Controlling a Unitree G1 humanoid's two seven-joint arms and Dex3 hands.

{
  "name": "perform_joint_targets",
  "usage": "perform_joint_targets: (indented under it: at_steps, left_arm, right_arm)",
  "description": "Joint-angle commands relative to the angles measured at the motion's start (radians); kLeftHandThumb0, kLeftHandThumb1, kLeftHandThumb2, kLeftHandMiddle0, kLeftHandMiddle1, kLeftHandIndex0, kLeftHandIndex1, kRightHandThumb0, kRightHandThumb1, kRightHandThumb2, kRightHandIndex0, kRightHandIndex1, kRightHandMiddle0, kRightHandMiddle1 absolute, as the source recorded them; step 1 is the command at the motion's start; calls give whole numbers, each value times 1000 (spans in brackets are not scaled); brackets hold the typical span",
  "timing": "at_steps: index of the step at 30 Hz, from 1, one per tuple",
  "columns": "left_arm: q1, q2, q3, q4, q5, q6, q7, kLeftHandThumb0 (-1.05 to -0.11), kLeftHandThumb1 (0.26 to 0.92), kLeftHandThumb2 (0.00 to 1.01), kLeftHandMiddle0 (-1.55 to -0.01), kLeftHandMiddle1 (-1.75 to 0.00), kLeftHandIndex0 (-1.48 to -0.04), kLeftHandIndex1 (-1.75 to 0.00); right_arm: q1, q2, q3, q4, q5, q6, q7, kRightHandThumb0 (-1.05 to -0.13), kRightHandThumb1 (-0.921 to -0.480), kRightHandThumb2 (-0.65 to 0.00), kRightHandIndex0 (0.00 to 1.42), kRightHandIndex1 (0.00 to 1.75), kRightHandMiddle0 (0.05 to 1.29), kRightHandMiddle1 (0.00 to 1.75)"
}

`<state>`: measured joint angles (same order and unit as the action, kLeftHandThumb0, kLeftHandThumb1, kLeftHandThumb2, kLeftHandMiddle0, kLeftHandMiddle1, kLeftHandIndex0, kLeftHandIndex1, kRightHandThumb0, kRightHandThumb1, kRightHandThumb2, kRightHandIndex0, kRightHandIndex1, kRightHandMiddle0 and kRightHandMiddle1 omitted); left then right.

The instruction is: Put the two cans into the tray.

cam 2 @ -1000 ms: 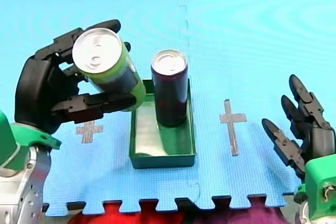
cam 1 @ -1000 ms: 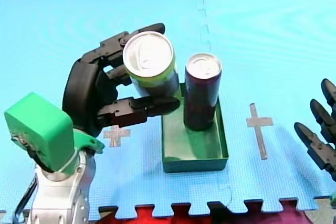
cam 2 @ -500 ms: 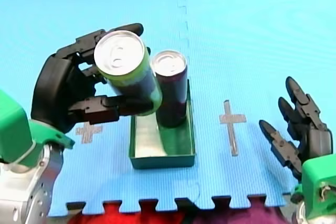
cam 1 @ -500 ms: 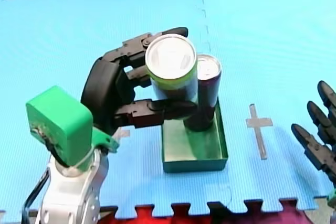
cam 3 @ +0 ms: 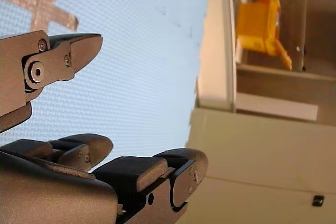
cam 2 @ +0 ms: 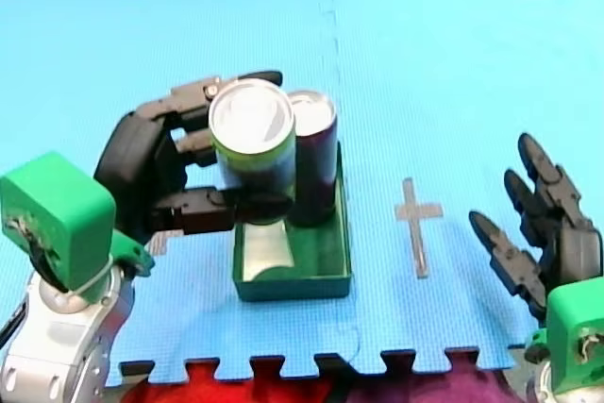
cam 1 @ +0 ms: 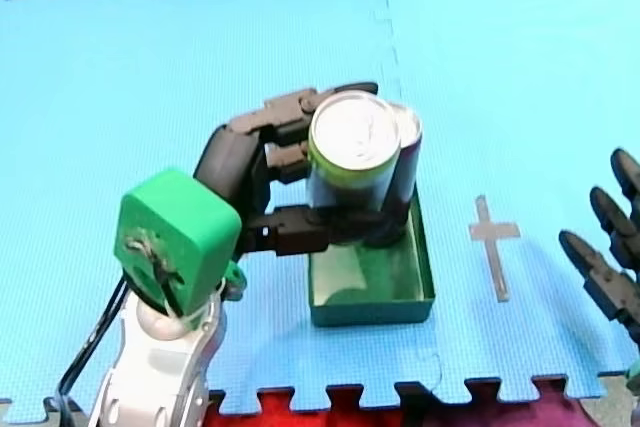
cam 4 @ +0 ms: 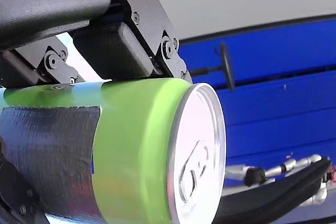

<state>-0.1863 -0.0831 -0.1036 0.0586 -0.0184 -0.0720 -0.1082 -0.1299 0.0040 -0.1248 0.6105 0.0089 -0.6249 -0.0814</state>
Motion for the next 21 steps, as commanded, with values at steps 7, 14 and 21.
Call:
perform_joint_targets:
  at_steps: [7, 14, 21]
  left_arm:
    - [2, 4, -1, 25, -8, -16, -4, -397, 730, 1, -1392, 0, -1276, 0]
    - [12, 13, 0, 19, -6, -15, -4, -405, 730, 0, -1387, 0, -1275, 0]
    - [-1, 15, 7, 104, -4, -68, -4, -412, 729, 0, -1382, 0, -1275, 0]
  right_arm:
    - [18, -3, 1, -37, -9, 7, -8, -1048, -921, -6, 505, 2, 446, 2]
    - [28, -2, 1, -61, -16, 14, -16, -1048, -921, -14, 506, 2, 445, 1]
    - [43, -4, 2, -100, -16, 35, -14, -1048, -921, -20, 505, 1, 443, 0]
